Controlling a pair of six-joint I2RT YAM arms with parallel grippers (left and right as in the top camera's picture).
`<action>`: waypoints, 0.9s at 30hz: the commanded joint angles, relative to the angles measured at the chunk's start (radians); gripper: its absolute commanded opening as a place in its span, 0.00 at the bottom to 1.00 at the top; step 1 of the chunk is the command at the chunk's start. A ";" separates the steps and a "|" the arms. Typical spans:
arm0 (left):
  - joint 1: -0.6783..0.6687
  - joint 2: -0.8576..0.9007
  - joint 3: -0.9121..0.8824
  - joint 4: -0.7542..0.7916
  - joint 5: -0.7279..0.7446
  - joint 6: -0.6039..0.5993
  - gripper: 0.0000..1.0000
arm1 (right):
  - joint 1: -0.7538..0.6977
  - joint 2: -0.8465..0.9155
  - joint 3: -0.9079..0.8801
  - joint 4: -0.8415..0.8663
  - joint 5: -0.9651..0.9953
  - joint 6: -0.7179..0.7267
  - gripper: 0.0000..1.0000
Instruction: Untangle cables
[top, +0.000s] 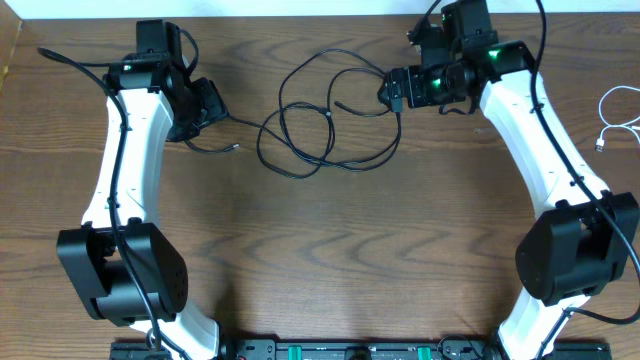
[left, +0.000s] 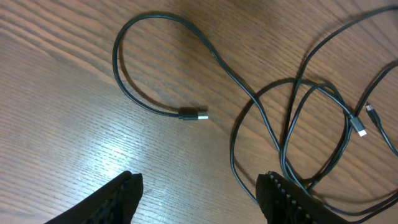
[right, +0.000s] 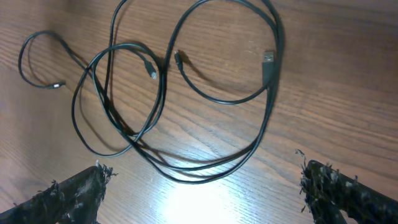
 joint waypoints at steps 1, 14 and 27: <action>-0.001 -0.002 0.013 -0.002 0.045 0.074 0.65 | 0.015 -0.018 -0.017 0.005 0.003 0.015 0.99; -0.024 0.000 -0.008 -0.070 0.122 0.216 0.65 | 0.028 -0.018 -0.087 0.031 0.026 0.037 0.99; -0.140 0.076 -0.082 0.105 0.121 0.136 0.64 | 0.039 -0.018 -0.087 0.069 0.018 0.083 0.89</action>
